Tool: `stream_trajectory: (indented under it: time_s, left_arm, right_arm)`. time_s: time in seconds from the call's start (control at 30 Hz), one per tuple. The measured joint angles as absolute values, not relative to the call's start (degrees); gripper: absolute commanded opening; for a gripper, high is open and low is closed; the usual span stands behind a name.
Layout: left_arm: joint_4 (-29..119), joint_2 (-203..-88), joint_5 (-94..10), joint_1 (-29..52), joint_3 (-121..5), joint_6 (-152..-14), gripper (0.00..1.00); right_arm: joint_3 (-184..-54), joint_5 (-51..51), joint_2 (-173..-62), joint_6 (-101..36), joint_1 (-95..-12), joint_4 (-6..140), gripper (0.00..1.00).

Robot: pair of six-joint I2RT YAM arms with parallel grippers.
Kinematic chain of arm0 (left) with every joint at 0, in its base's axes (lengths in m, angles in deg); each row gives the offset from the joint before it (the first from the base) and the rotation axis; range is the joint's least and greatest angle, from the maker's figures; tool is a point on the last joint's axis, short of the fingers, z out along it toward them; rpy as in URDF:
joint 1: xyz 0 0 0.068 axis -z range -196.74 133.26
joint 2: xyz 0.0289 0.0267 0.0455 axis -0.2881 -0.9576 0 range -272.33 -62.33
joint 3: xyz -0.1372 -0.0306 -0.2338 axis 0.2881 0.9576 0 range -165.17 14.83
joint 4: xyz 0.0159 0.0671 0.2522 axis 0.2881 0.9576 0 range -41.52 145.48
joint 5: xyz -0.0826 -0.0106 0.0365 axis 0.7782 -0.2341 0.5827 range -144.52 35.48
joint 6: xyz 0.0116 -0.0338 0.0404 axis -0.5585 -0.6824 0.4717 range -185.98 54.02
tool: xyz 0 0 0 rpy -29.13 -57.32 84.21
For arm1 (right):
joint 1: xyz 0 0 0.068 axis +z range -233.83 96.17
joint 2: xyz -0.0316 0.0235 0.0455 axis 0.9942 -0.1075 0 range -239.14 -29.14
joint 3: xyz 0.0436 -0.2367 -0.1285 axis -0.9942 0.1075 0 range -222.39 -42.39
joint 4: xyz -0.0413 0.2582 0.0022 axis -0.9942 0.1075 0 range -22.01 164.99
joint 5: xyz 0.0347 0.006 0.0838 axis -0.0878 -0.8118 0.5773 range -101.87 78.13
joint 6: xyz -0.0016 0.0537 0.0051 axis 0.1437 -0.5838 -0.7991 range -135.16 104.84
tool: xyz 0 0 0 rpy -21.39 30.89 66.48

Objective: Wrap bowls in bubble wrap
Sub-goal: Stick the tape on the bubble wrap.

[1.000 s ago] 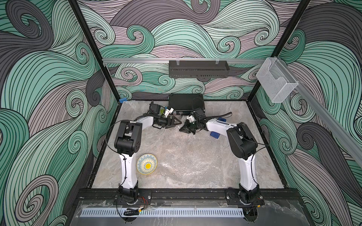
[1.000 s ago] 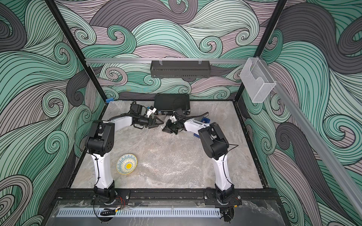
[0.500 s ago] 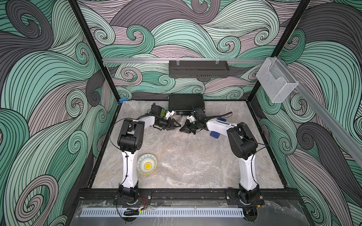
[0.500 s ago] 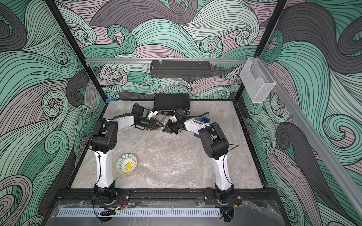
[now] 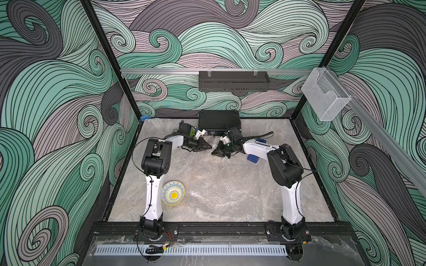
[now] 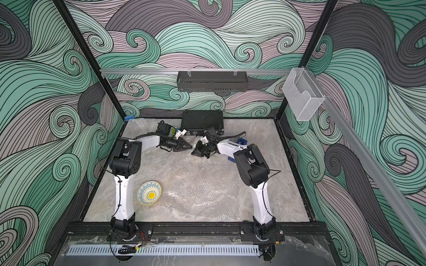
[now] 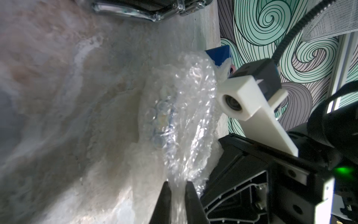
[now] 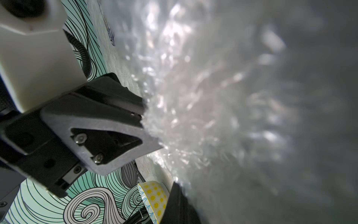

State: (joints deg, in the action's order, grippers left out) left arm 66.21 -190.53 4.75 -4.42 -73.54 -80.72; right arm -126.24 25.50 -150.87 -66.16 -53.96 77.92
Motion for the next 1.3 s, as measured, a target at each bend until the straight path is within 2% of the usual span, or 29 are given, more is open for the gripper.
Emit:
stream_trajectory:
  time_s: [0.13, 0.33, 0.63, 0.77, 0.87, 1.03, 1.13, 1.3]
  left_arm:
    - [66.2, -190.6, 4.7, -4.4, -73.6, -81.4, 0.04]
    - [66.4, -190.6, 4.6, -4.4, -73.7, -82.1, 0.02]
    - [66.4, -190.6, 4.3, -4.1, -73.7, -82.6, 0.00]
    - [66.4, -190.6, 4.2, -4.1, -73.7, -82.8, 0.00]
    - [66.4, -190.6, 4.1, -4.2, -73.7, -83.0, 0.00]
    - [66.4, -190.6, 4.0, -4.2, -73.7, -83.0, 0.00]
    - [66.4, -190.6, 3.9, -4.2, -73.7, -83.0, 0.00]
    - [66.4, -190.6, 3.8, -4.2, -73.7, -83.0, 0.00]
  right_arm:
    - [-126.2, 25.5, -150.9, -66.2, -54.0, 78.0, 0.00]
    - [-125.1, 25.4, -149.8, -66.2, -54.0, 77.9, 0.20]
    - [-120.4, 25.6, -145.8, -66.0, -53.8, 78.3, 0.37]
    - [-118.3, 25.6, -144.4, -65.3, -53.8, 78.6, 0.40]
    - [-116.6, 25.2, -142.1, -64.1, -53.8, 80.7, 0.37]
    - [-116.1, 23.2, -136.2, -60.8, -53.6, 85.7, 0.18]
    - [-117.3, 22.0, -132.9, -59.6, -53.3, 87.6, 0.10]
    - [-126.6, 21.8, -137.7, -58.5, -51.9, 88.7, 0.03]
